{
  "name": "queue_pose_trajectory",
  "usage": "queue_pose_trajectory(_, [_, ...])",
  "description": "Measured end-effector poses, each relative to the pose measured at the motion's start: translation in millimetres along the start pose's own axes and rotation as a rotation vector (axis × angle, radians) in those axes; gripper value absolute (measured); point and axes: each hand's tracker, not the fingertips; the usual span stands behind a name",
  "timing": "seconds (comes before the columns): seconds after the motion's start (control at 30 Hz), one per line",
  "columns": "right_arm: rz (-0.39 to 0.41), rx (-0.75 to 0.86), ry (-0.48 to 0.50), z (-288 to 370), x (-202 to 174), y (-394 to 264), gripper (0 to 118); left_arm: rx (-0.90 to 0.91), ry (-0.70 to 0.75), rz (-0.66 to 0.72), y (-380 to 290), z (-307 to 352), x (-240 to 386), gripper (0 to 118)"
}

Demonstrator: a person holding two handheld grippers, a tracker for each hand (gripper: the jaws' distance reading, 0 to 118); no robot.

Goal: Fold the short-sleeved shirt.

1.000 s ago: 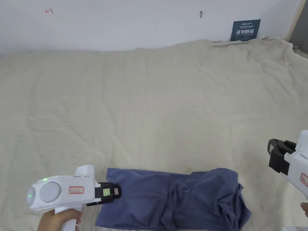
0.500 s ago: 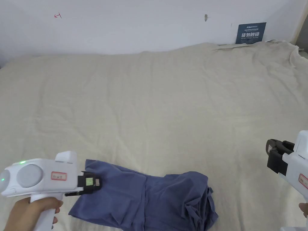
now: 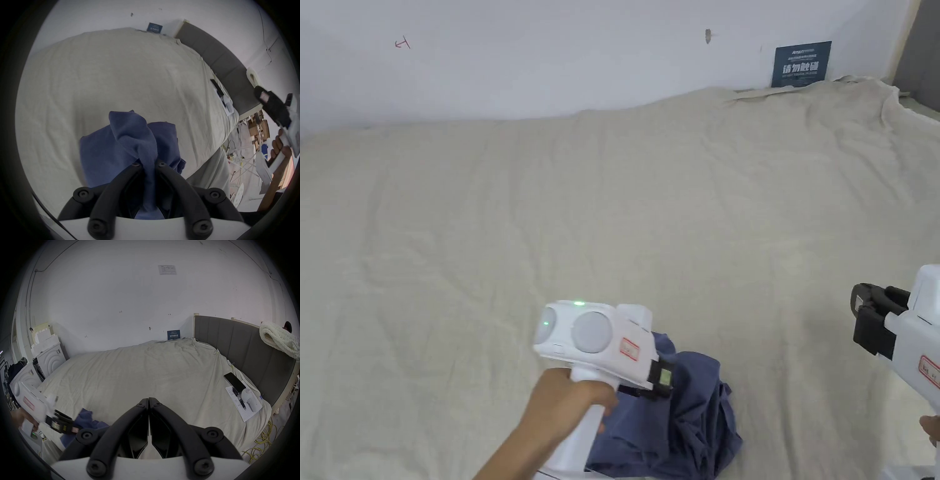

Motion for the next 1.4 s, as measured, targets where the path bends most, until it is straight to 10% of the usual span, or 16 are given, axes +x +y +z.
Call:
queue_pose_trajectory(0.37, [-0.011,-0.007,-0.029,5.9,12.2,-6.4,0,-0.035,0.094,0.005,7.4,-70.9,22.6,14])
queue_pose_trajectory(0.5, [-0.009,-0.008,-0.037,7.6,15.3,-5.9,0,-0.007,0.046,0.003,4.0,-53.8,32.0,38])
queue_pose_trajectory(0.63, [-0.009,-0.008,-0.042,7.9,15.1,-4.6,0,0.085,0.042,0.049,5.4,-32.5,28.0,112])
queue_pose_trajectory(0.97, [0.008,0.001,-0.032,8.9,5.5,0.8,0,0.409,0.084,0.116,-18.7,42.6,-16.0,118])
queue_pose_trajectory(1.07, [0.012,0.000,-0.027,8.5,3.0,1.2,0,0.489,0.150,0.106,-35.2,48.3,-28.8,105])
queue_pose_trajectory(1.23, [0.016,-0.006,-0.022,7.5,-0.3,0.8,0,0.545,0.220,0.042,-60.8,40.4,-37.6,10])
queue_pose_trajectory(1.4, [0.013,-0.012,-0.020,7.4,-0.4,-2.2,0,0.505,0.224,-0.028,-80.7,19.1,-28.3,0])
